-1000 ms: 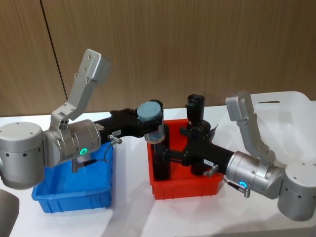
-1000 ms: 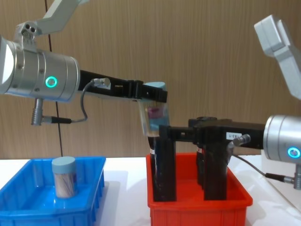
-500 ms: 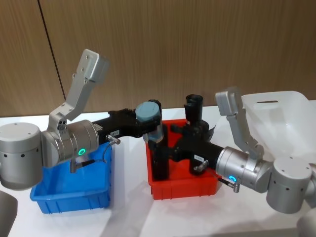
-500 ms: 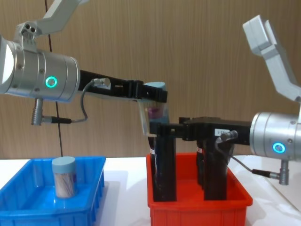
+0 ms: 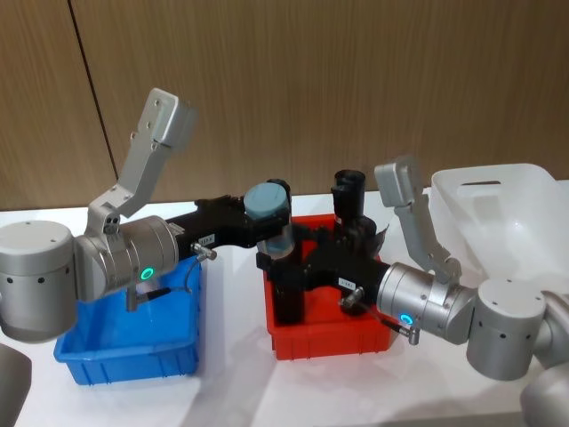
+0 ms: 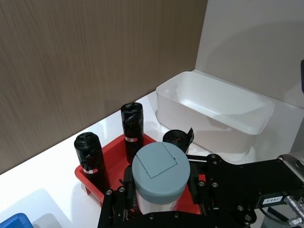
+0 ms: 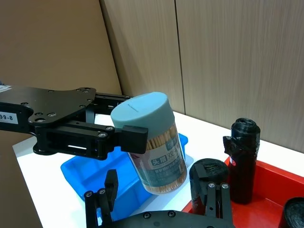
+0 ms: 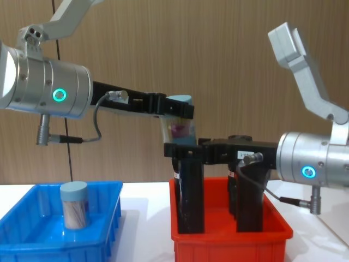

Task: Pick the cotton swabs from the blue box and place them into the white box.

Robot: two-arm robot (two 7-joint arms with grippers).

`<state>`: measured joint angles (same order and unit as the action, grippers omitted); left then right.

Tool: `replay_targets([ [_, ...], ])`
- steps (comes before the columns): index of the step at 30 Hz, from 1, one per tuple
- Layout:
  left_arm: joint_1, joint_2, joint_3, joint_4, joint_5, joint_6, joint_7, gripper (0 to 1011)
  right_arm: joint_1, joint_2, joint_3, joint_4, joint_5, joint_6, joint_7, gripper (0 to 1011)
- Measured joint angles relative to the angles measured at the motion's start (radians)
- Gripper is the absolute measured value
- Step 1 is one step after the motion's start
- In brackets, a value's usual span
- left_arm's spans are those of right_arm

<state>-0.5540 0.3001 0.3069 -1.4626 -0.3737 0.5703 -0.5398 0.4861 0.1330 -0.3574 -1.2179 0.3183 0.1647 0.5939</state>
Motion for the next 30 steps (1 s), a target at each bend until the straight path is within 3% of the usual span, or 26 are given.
replay_targets([
  [15,0.0,0.0,0.0,0.0,0.0,0.0,0.0,660,0.025,-0.016,-0.012,0.048,-0.008,-0.021,-0.001,989],
  [24,0.0,0.0,0.0,0.0,0.0,0.0,0.0,660,0.033,-0.021,-0.018,0.063,-0.01,-0.031,-0.005,786],
  [27,0.0,0.0,0.0,0.0,0.0,0.0,0.0,660,0.034,-0.021,-0.019,0.065,-0.011,-0.033,-0.006,667],
  [30,0.0,0.0,0.0,0.0,0.0,0.0,0.0,660,0.035,-0.022,-0.021,0.067,-0.012,-0.036,-0.008,641],
])
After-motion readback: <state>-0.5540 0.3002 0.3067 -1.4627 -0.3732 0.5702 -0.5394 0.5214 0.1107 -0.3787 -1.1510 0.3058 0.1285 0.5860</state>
